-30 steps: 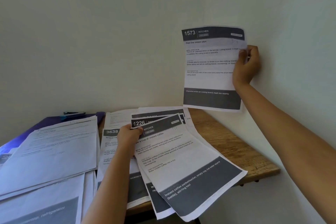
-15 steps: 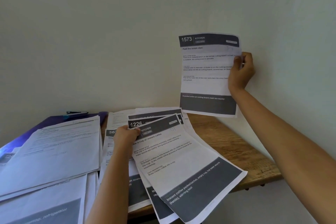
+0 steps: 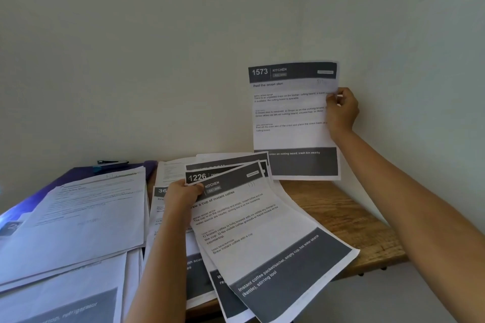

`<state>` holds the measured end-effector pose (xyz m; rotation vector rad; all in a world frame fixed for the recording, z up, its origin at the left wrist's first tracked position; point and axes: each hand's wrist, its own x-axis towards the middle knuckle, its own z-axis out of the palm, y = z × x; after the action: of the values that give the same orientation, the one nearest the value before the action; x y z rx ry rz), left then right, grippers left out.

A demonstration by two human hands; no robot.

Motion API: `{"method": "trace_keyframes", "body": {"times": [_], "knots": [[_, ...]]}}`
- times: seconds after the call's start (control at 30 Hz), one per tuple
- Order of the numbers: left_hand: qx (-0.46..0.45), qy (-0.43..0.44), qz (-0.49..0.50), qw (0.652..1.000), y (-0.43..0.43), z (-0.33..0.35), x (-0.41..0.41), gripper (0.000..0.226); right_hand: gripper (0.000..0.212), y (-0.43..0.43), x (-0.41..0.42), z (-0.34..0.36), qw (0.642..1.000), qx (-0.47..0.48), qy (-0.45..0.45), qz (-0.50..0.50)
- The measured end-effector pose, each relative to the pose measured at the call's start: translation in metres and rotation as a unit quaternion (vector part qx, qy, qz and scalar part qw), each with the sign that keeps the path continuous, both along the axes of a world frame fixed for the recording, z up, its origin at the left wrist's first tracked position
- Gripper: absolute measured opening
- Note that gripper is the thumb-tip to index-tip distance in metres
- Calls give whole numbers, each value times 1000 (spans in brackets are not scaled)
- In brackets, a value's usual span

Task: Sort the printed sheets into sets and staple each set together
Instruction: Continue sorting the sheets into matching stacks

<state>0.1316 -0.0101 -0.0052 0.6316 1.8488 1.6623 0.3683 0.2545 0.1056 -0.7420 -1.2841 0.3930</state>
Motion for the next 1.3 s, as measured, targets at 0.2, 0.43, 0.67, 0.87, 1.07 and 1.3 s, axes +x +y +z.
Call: {"method": "trace_keyframes", "body": {"times": [0.2,0.43,0.67,0.87,1.07,1.3], "knots": [[33,-24,-16,999,0,3,3,9,4,-5,-4,-13,996,-79,-1,47],[48,-46,-26,997,2,3,3,12,8,-23,-16,-32,981,-147,-17,129],[73,-69,-25,995,4,1,3,22,17,-41,-25,-43,953,-199,-84,214],[99,-94,-22,990,6,2,3,24,14,-54,-33,-45,908,-277,-181,256],[113,-99,-13,988,6,0,4,24,13,-70,-34,-57,877,-284,-269,278],[127,-99,-12,987,10,-2,3,21,50,-88,-25,-71,879,-241,-296,287]]}}
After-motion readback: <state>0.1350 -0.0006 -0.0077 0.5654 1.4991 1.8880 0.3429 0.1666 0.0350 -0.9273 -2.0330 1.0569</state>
